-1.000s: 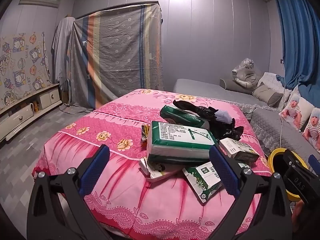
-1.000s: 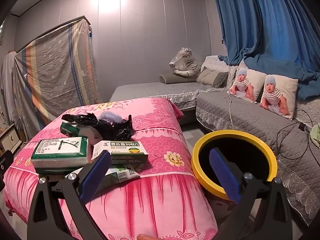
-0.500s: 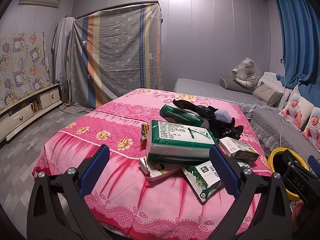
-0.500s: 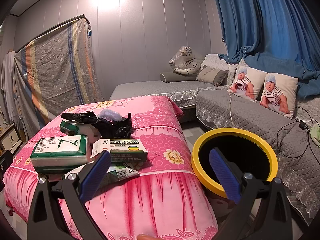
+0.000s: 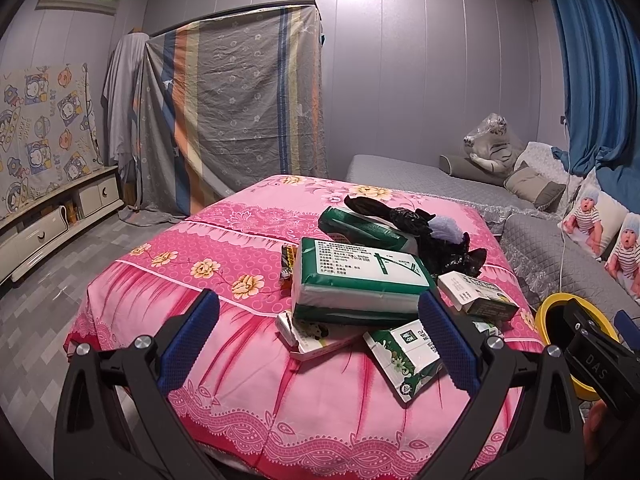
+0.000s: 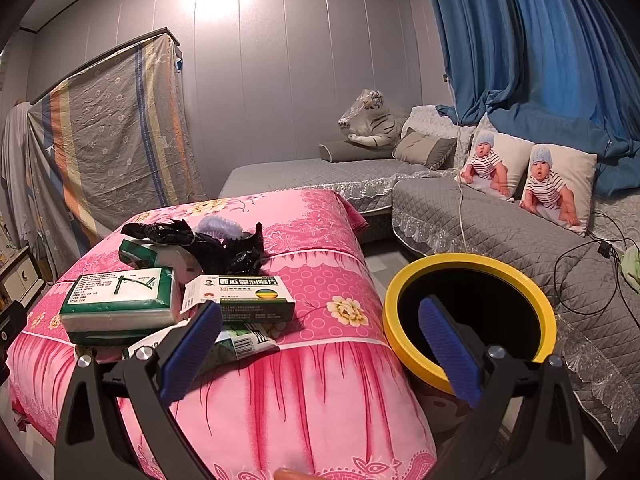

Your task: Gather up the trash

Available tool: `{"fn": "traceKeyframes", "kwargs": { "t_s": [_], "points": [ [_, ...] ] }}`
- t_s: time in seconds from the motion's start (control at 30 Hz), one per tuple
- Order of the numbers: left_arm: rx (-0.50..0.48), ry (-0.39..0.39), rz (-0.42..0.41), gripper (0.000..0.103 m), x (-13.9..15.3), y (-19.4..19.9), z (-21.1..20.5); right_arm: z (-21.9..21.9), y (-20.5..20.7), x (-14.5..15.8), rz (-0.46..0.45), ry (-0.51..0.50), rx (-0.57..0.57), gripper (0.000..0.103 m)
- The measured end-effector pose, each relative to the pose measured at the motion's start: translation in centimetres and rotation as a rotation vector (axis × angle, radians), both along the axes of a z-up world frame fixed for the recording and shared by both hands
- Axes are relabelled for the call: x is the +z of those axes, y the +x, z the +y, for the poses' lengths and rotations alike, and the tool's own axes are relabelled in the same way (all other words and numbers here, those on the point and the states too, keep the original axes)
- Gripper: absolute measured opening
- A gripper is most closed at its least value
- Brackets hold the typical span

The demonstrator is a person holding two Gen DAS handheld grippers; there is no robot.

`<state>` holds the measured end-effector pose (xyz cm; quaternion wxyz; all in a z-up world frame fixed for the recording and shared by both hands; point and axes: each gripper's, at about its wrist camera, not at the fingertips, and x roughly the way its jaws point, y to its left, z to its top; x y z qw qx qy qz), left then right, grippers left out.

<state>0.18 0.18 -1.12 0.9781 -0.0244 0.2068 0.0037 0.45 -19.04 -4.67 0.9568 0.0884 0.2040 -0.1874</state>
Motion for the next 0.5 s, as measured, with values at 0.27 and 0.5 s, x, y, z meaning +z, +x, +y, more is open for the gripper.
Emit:
{"fn": "traceKeyframes", "kwargs": {
  "t_s": [0.27, 0.5],
  "points": [
    [-0.006, 0.003, 0.003, 0.095, -0.39, -0.01, -0.39, 0.00, 0.16, -0.23, 0.006, 0.002, 0.000, 0.095],
    [-0.010, 0.003, 0.012, 0.095, -0.43, 0.11, -0.48, 0.00, 0.10, -0.31, 0.008, 0.003, 0.000, 0.095]
  ]
}}
